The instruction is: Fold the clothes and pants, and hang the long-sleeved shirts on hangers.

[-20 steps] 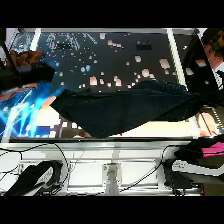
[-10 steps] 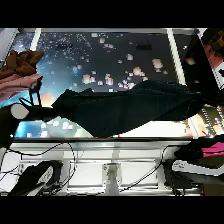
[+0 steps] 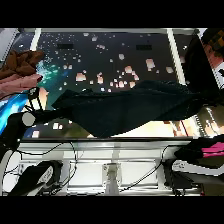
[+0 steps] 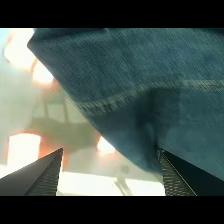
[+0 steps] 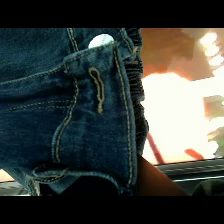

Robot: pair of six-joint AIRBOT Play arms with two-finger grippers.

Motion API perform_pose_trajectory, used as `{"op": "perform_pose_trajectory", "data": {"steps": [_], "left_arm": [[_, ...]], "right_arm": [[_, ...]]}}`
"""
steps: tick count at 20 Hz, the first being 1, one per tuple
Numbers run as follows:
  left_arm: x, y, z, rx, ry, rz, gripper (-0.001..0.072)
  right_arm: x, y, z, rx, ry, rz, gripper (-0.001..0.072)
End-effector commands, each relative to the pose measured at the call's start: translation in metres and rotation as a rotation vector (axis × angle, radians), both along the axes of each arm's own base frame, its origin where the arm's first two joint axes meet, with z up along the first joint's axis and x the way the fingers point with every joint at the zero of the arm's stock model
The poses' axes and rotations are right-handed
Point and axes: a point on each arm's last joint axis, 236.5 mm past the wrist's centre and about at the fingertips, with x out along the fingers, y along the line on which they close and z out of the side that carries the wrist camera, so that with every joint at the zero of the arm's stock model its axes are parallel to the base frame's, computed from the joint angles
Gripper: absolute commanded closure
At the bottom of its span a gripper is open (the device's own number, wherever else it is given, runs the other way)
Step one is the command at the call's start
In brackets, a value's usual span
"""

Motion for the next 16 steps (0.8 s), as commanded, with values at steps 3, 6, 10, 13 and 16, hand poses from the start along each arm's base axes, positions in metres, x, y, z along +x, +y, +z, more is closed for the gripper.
{"op": "perform_pose_trajectory", "data": {"steps": [3,6,10,13,16], "left_arm": [[0.009,0.008,-0.027,0.020,0.042,0.030,0.0011],[0.020,-0.011,-0.039,-0.077,0.040,0.046,0.0085],[0.020,-0.021,-0.052,-0.130,0.079,0.058,0.0460],[0.021,-0.020,-0.051,-0.130,0.073,0.060,0.0670],[0.023,-0.026,-0.026,-0.138,0.062,0.020,0.0671]], "right_arm": [[0.001,-0.001,0.000,-0.001,-0.006,-0.001,0.0682],[0.002,-0.001,0.000,-0.003,-0.009,-0.001,0.0682],[0.003,-0.002,0.001,-0.006,-0.012,-0.002,0.0682],[0.003,-0.002,0.001,-0.006,-0.014,-0.002,0.0682],[0.003,-0.002,0.001,-0.008,-0.015,-0.002,0.0682]]}}
